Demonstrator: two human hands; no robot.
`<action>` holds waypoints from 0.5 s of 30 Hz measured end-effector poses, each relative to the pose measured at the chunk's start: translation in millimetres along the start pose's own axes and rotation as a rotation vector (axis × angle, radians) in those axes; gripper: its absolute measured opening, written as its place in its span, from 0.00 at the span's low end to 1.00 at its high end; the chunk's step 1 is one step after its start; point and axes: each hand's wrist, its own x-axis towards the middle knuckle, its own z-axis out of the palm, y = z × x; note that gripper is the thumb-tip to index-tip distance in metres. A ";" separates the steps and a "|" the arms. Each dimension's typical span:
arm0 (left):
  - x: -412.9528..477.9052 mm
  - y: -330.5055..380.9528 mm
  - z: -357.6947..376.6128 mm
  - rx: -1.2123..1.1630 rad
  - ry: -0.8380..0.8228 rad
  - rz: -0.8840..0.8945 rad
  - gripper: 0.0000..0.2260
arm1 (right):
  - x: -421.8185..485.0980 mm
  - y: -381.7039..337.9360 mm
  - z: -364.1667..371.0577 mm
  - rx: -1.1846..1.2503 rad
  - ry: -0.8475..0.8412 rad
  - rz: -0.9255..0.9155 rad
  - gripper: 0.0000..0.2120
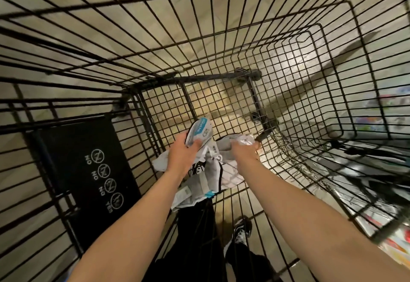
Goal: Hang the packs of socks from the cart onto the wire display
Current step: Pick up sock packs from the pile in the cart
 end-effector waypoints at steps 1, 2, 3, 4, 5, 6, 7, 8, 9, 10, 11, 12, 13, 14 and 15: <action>0.7 1.8 1.6 -0.005 -0.008 0.010 0.11 | -2.9 -3.6 -0.4 0.011 0.017 -0.034 0.46; 1.9 2.8 3.5 0.008 -0.011 0.019 0.10 | -4.8 -5.7 0.0 0.019 0.041 -0.075 0.45; 2.0 4.5 5.4 0.019 -0.009 0.029 0.09 | -4.0 -4.8 1.8 0.013 0.057 -0.090 0.45; 2.3 5.7 6.9 0.026 -0.004 0.034 0.09 | -6.6 -5.8 2.9 0.002 0.074 -0.093 0.44; 2.0 6.3 7.8 0.028 0.002 0.037 0.09 | -7.4 -5.9 5.4 -0.011 0.107 -0.065 0.43; 2.7 5.8 8.1 0.036 0.005 0.040 0.09 | -12.2 -7.3 7.7 -0.028 0.132 -0.042 0.39; 2.7 5.6 7.8 0.044 0.006 0.042 0.09 | -17.7 -9.2 10.0 -0.024 0.140 -0.052 0.35; 3.2 4.9 7.3 0.048 0.004 0.040 0.10 | -22.7 -10.7 12.2 -0.014 0.132 -0.124 0.32; 3.8 3.3 6.0 0.041 0.005 0.034 0.10 | -27.2 -10.7 14.6 -0.040 0.126 -0.232 0.30; 4.3 0.5 4.1 0.028 0.006 0.022 0.10 | -32.4 -11.3 15.3 -0.072 0.113 -0.330 0.29; 3.4 -2.0 1.6 0.015 0.009 0.012 0.10 | -33.8 -9.3 14.9 -0.077 0.090 -0.394 0.28; 0.9 -3.9 -1.5 0.013 0.013 0.007 0.10 | -36.5 -8.2 13.7 -0.055 0.057 -0.439 0.27; -3.4 -5.3 -5.0 0.015 0.017 0.007 0.11 | -36.7 -6.2 12.6 -0.032 0.031 -0.474 0.25; -8.0 -7.3 -8.5 0.012 0.026 0.006 0.12 | -41.0 -6.7 10.4 -0.022 0.025 -0.518 0.23; -12.6 -10.0 -11.9 0.000 0.038 0.005 0.13 | -44.2 -6.6 9.0 -0.024 0.034 -0.562 0.21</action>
